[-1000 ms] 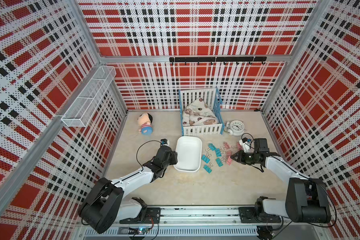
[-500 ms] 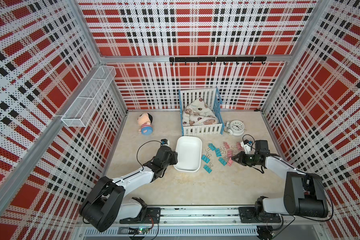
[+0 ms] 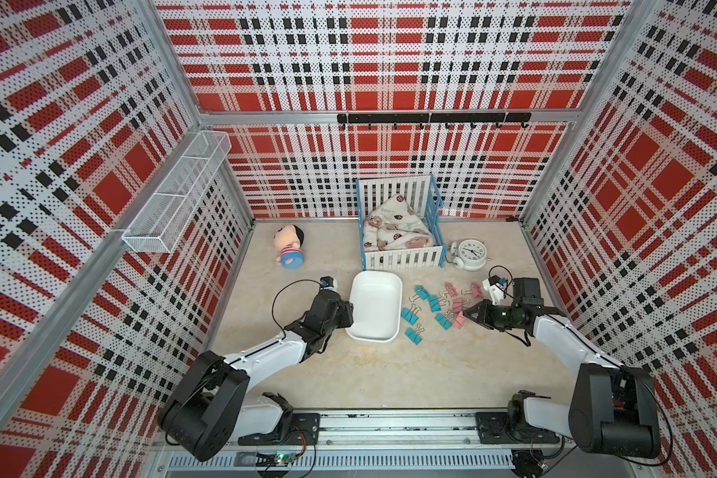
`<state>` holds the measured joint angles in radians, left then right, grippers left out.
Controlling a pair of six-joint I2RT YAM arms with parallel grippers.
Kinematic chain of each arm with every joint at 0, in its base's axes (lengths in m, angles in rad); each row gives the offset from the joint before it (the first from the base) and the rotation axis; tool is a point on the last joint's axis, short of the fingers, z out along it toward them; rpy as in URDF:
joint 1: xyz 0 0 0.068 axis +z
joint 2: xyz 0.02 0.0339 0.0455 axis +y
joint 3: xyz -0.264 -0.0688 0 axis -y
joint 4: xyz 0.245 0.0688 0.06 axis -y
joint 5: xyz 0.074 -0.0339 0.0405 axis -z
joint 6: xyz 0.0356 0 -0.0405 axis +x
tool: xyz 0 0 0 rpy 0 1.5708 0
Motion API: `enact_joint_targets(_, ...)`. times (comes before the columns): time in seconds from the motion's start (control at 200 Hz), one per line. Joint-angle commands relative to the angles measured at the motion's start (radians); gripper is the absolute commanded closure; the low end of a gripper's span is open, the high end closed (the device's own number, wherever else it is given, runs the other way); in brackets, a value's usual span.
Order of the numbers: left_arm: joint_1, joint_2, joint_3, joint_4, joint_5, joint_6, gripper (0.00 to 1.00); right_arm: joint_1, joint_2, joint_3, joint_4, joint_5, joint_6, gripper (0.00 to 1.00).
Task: Take out the binder clips from the storage box
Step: Place the binder clip at the center of the board.
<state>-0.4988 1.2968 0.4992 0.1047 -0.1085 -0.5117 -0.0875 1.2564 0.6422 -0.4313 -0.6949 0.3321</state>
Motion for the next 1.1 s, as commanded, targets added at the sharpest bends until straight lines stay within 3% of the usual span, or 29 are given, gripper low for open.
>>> enact_joint_targets(0.0,0.008,-0.013,-0.015,0.029,0.012,0.02,0.48,-0.013,-0.059,0.008,-0.009,0.016,0.057,0.89)
enact_joint_targets(0.376,0.007,0.003,-0.037,0.098,0.057,0.025,0.48,-0.072,-0.113,-0.09,0.033,0.037,0.158,0.9)
enact_joint_targets(1.097,0.005,0.01,-0.048,0.124,0.069,0.016,0.48,-0.125,-0.068,-0.173,0.164,-0.027,0.15,0.87)
